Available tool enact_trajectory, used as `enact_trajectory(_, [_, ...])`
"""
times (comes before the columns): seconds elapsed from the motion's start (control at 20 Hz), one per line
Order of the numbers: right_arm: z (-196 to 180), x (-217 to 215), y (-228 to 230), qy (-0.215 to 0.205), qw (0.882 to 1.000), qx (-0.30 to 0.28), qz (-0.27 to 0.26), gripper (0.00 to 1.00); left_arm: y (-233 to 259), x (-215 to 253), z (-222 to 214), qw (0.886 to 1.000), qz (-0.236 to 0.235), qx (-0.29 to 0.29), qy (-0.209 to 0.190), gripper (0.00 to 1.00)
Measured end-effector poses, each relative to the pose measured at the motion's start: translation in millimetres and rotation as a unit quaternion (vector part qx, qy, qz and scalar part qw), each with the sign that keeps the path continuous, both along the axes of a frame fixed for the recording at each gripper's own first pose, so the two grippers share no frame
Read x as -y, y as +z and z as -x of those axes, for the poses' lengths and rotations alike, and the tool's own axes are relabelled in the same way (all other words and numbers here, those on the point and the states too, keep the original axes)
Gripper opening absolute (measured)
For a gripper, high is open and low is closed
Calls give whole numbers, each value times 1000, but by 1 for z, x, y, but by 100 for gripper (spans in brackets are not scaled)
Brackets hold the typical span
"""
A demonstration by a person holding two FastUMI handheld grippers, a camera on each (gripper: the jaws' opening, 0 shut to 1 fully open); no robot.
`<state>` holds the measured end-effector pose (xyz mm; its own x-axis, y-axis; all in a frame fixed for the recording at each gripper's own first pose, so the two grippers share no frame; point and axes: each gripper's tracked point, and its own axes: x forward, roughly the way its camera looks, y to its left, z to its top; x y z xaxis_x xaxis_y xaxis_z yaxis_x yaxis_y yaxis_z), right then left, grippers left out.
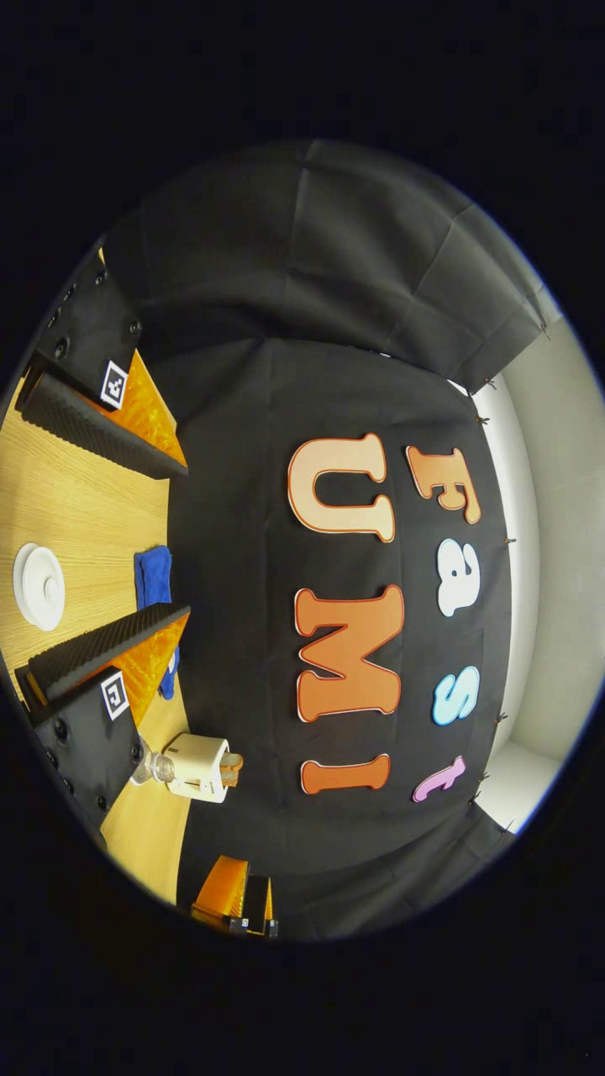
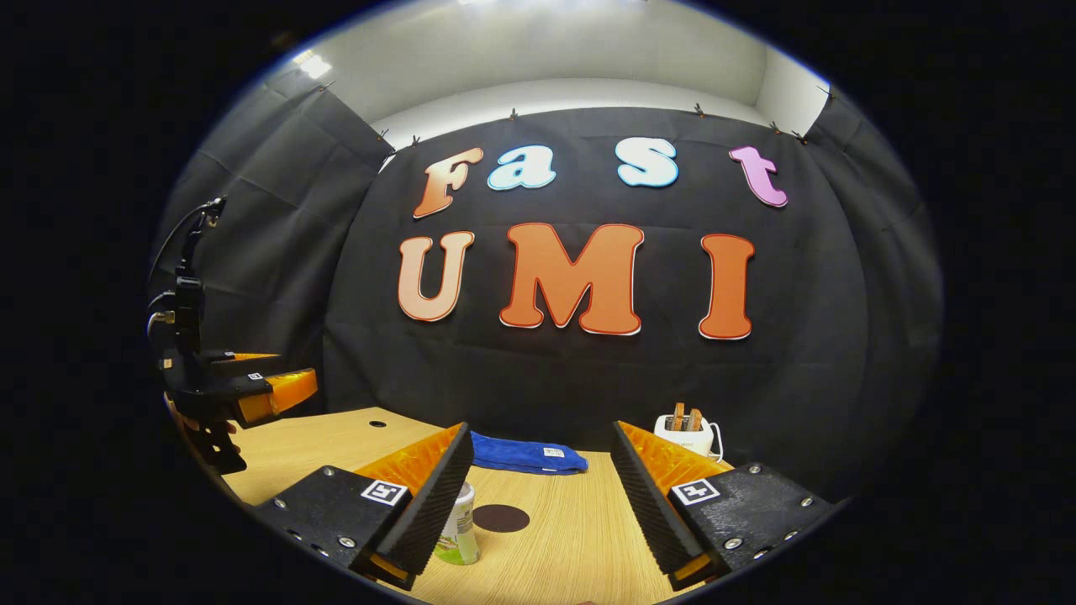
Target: Open the teacup lid with one hand, grasp the water bottle and pour water into the teacup with the other hand; after pouring, place the water bottle on the coaster and then close the teacup lid.
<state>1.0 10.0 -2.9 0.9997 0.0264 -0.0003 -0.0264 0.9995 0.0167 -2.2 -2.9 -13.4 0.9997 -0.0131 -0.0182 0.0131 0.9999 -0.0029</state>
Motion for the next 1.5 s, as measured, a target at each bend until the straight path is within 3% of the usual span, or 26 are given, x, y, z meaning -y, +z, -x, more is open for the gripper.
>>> enact_trajectory(0.4, [-2,-2,-9,2,1000,-6,1,98,-16,8,0,1000,0,-13,-16,97])
enact_trajectory(0.9, [-3,-5,-38,9,999,-36,1,98,-95,45,-2,991,-2,-95,-92,96])
enact_trajectory(0.95, [-3,-4,-39,9,999,-38,-3,98,-104,47,-2,990,-3,-104,-95,90])
enact_trajectory(1.05, [-2,-5,-42,13,999,-42,-13,98,-127,50,-4,987,-11,-125,-100,89])
enact_trajectory(1.15, [-2,-3,-45,12,999,-45,-17,98,-147,49,-5,985,-26,-146,-93,82])
enact_trajectory(1.3, [-3,0,-50,8,999,-49,-19,98,-171,50,-3,980,-43,-169,-91,81])
enact_trajectory(1.45, [-4,1,-54,6,998,-54,-20,98,-191,49,-5,974,-67,-196,-86,69])
enact_trajectory(1.5, [-4,0,-56,7,998,-55,-20,98,-193,50,-5,974,-71,-197,-86,70])
